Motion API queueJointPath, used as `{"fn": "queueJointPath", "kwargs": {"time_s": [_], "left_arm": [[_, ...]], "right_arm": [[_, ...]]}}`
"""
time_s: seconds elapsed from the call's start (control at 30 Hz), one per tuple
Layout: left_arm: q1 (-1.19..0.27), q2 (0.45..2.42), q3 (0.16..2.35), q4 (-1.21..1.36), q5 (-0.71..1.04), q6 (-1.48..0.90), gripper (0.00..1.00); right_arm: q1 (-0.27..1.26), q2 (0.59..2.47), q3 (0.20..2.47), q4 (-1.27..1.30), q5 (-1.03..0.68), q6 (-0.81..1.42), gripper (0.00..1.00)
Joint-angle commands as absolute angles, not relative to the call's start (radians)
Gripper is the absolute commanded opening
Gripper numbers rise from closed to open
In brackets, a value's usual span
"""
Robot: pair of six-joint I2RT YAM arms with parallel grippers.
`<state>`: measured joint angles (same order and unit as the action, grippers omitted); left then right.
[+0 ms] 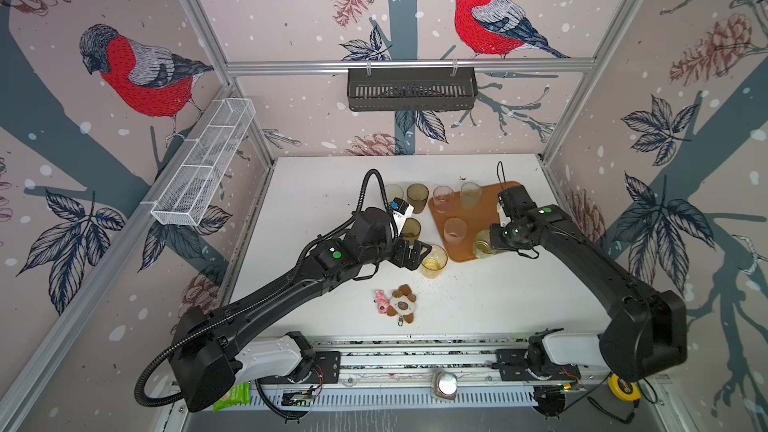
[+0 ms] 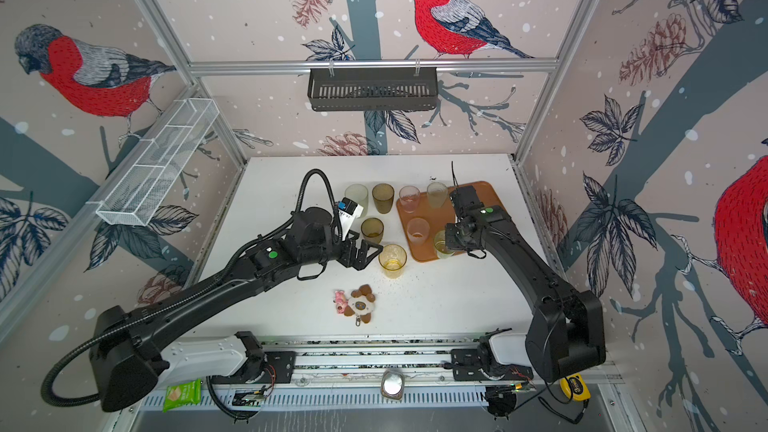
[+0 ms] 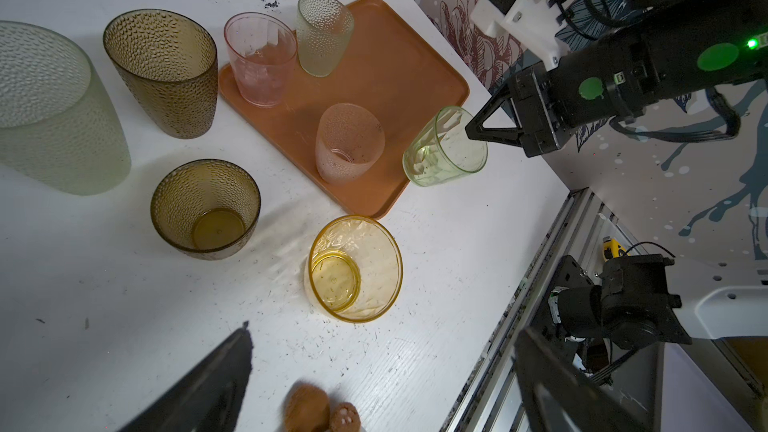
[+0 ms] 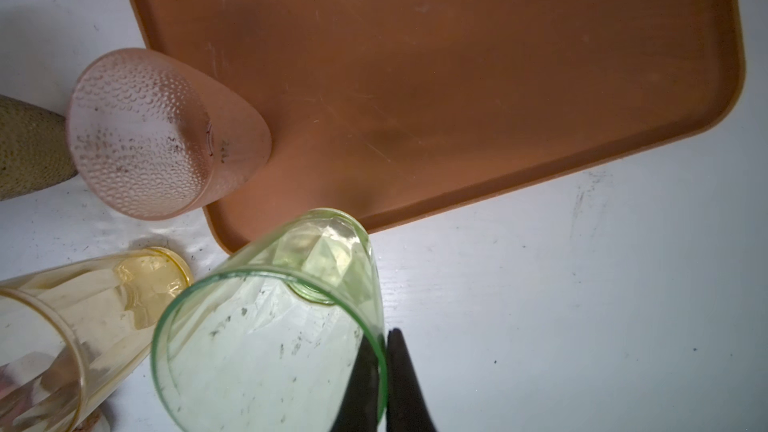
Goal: Place the glasses into the tray
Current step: 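Carry the clear green glass over the tray beside the frosted pink cup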
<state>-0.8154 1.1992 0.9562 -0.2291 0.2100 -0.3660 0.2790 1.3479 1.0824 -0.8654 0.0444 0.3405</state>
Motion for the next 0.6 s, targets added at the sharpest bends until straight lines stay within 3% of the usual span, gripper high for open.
{"fn": "queueJointPath", "kwargs": {"time_s": [0.0, 0.57], "left_arm": [[-0.816, 1.2, 0.966, -0.214, 0.224, -0.353, 0.97], [-0.818, 1.285, 1.049, -0.248, 0.198, -0.35, 0.98]], "right_arm": [[0.253, 1.36, 1.101, -0.865, 0.057, 0.309, 0.03], [0.142, 1.468, 1.192, -0.808, 0.023, 0.249, 0.03]]}}
